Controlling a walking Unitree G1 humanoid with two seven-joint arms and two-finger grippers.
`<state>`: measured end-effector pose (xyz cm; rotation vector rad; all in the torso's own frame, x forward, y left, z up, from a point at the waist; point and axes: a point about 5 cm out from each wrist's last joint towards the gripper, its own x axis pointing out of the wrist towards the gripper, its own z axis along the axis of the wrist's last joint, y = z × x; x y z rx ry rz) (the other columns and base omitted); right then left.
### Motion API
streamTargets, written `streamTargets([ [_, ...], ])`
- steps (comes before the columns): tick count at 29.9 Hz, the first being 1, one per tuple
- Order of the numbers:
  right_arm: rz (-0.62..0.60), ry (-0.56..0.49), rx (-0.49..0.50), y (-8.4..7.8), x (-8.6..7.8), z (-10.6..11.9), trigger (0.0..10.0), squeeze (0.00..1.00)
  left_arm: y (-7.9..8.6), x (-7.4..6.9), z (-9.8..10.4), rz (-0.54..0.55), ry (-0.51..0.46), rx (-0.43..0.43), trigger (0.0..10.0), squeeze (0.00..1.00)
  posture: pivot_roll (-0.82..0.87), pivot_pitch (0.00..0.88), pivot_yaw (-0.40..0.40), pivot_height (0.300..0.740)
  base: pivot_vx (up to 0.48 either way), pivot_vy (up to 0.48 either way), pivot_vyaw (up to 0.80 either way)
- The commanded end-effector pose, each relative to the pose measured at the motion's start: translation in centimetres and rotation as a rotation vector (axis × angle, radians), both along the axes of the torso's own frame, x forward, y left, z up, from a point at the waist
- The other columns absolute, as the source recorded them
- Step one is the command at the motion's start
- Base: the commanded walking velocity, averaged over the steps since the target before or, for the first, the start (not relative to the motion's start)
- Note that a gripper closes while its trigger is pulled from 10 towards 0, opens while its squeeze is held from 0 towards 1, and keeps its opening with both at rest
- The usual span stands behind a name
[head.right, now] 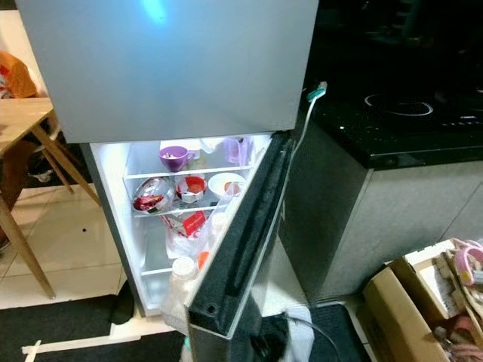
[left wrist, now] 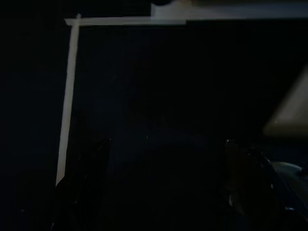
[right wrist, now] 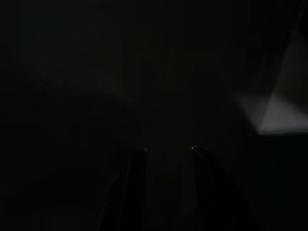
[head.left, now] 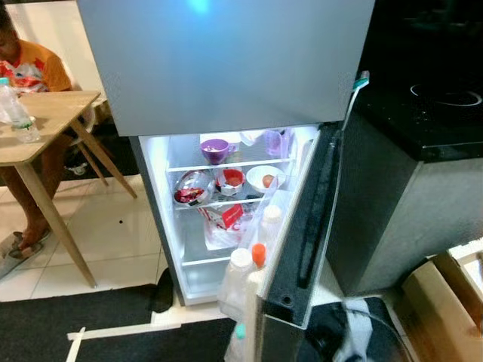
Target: Restocking fridge
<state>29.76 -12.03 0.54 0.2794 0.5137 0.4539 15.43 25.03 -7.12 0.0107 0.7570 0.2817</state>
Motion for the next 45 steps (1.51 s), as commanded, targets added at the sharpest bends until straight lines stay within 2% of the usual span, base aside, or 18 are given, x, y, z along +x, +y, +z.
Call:
streamTargets([
  [1,0.123,-0.055,-0.01,3.6,1.3,1.8,10.0,0.0,0.3,-0.2,0.0,0.007,0.001,0.0,10.0,0.0,-0.04,0.117,-0.008,0.74,0.0,0.0,0.0],
  [4,0.205,-0.155,0.05,7.2,3.7,5.9,10.0,0.0,0.3,-0.1,0.0,0.006,0.0,-0.001,10.0,0.0,-0.04,0.118,-0.009,0.74,0.0,0.0,0.0],
  [7,0.236,-0.203,0.093,8.9,4.6,8.0,10.0,0.0,0.3,-0.1,0.1,0.006,-0.001,-0.001,10.0,0.0,-0.04,0.118,-0.008,0.74,0.0,0.0,0.0],
  [11,0.313,-0.438,0.377,14.7,6.8,18.9,10.0,0.0,0.3,0.0,0.1,0.0,-0.005,0.0,10.0,0.0,-0.03,0.12,-0.003,0.74,0.0,0.0,0.0],
  [14,0.316,-0.572,0.67,15.5,7.0,26.0,10.0,0.0,0.3,0.3,0.2,-0.004,-0.015,-0.001,10.0,0.0,-0.03,0.123,-0.001,0.74,0.0,0.0,0.0],
  [17,0.306,-0.597,0.714,15.1,7.1,26.9,10.0,0.0,0.1,0.5,0.3,-0.008,-0.025,-0.002,10.0,0.0,-0.03,0.124,0.001,0.74,0.0,0.0,0.0],
  [20,0.293,-0.589,0.628,14.5,7.3,25.2,10.0,0.0,0.0,0.7,0.4,-0.011,-0.03,-0.003,10.0,0.0,-0.04,0.123,0.004,0.74,0.0,0.0,0.0],
  [22,0.212,-0.468,0.332,12.0,7.6,18.1,10.0,0.0,-0.3,0.9,0.4,-0.028,-0.035,-0.004,10.0,0.0,-0.04,0.126,0.007,0.74,0.0,0.0,0.0],
  [23,0.212,-0.468,0.332,12.0,7.6,18.1,10.0,0.0,-0.3,0.9,0.4,-0.028,-0.035,-0.004,10.0,0.0,-0.04,0.126,0.007,0.74,0.0,0.0,0.0],
  [24,0.159,-0.332,0.124,9.0,6.7,12.0,10.0,0.0,-0.4,1.1,0.5,-0.037,-0.039,-0.006,10.0,0.0,-0.04,0.126,0.008,0.74,0.0,0.0,0.0],
  [26,0.15,-0.294,0.08,8.1,6.2,10.3,10.0,0.0,-0.5,1.1,0.5,-0.039,-0.04,-0.006,10.0,0.0,-0.04,0.128,0.01,0.74,0.0,0.0,0.0],
  [27,0.088,-0.152,-0.089,4.6,4.0,5.1,10.0,0.0,-0.6,1.3,0.5,-0.048,-0.04,-0.007,10.0,0.0,-0.04,0.131,0.015,0.74,0.0,0.0,0.0],
  [28,0.088,-0.152,-0.089,4.6,4.0,5.1,10.0,0.0,-0.6,1.3,0.5,-0.048,-0.04,-0.007,10.0,0.0,-0.04,0.131,0.015,0.74,0.0,0.0,0.0],
  [30,0.002,0.025,-0.274,-0.1,0.2,-0.5,10.0,0.0,-0.7,1.7,0.6,-0.057,-0.04,-0.019,10.0,0.0,-0.04,0.132,0.018,0.74,0.0,0.0,0.0],
  [34,-0.032,0.106,-0.35,-2.3,-2.2,-2.8,10.0,0.0,-0.9,1.9,0.6,-0.067,-0.04,-0.027,10.0,0.0,-0.05,0.133,0.024,0.74,0.0,0.0,0.0],
  [36,-0.104,0.265,-0.447,-5.7,-7.0,-6.4,10.0,0.0,-1.1,2.5,0.8,-0.091,-0.043,-0.027,10.0,0.0,-0.04,0.135,0.027,0.74,0.0,0.0,0.0],
  [40,-0.161,0.368,-0.47,-7.4,-10.7,-8.3,10.0,0.0,-1.3,3.1,1.0,-0.108,-0.044,-0.027,10.0,0.0,-0.05,0.138,0.03,0.74,0.0,0.0,0.0],
  [45,-0.223,0.401,-0.484,-8.2,-12.5,-9.0,10.0,0.0,-1.8,3.7,1.0,-0.15,-0.037,-0.024,10.0,0.0,-0.05,0.135,0.032,0.74,0.0,0.0,0.0],
])
